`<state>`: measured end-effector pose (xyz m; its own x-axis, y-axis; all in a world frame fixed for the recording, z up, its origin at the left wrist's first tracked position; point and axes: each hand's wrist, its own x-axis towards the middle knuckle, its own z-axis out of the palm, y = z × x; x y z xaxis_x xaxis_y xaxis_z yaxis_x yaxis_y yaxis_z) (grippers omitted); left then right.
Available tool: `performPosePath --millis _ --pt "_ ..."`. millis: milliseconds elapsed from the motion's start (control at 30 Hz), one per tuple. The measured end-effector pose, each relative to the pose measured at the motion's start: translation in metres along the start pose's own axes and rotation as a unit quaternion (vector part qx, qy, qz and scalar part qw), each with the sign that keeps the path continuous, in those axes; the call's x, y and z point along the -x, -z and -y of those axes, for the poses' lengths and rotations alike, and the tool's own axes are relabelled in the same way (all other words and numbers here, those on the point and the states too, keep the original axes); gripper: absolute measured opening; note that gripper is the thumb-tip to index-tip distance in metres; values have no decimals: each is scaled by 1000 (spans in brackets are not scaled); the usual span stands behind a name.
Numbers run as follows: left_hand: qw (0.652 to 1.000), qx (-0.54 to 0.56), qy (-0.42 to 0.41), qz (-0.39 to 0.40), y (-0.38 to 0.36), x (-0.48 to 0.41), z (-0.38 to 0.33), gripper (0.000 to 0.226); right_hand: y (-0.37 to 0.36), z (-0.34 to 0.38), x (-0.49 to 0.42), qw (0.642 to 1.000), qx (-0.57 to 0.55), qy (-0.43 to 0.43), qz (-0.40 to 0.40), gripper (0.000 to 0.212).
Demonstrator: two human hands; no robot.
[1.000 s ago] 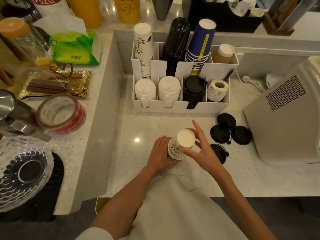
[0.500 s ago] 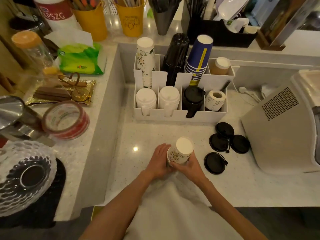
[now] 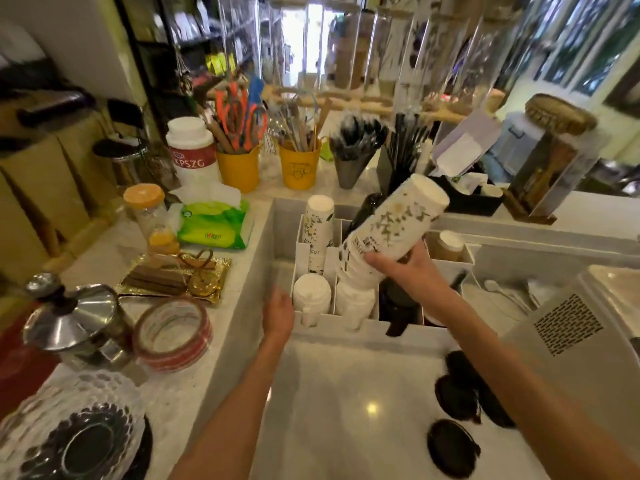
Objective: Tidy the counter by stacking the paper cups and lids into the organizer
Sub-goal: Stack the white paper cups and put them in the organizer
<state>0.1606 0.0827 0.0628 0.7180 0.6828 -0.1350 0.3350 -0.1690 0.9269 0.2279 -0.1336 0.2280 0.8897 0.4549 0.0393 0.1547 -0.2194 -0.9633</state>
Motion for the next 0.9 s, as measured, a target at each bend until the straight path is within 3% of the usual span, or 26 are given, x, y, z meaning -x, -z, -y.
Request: performPosePath --millis 67,167,267,733,900 --pt "996 21 4 89 -2 -7 -6 33 -5 43 -42 998 -3 56 -3 87" --pt "992 5 24 120 -8 -14 4 39 -20 82 -100 995 -5 98 -14 99" --pt "987 25 71 143 -10 -25 13 39 -40 90 -142 996 17 83 -17 103" --pt "990 1 68 124 -12 -30 21 36 -83 0 -163 998 60 -8 9 88" --pt "988 18 87 124 -8 -29 19 35 -90 -14 -159 995 85 -50 28 101"
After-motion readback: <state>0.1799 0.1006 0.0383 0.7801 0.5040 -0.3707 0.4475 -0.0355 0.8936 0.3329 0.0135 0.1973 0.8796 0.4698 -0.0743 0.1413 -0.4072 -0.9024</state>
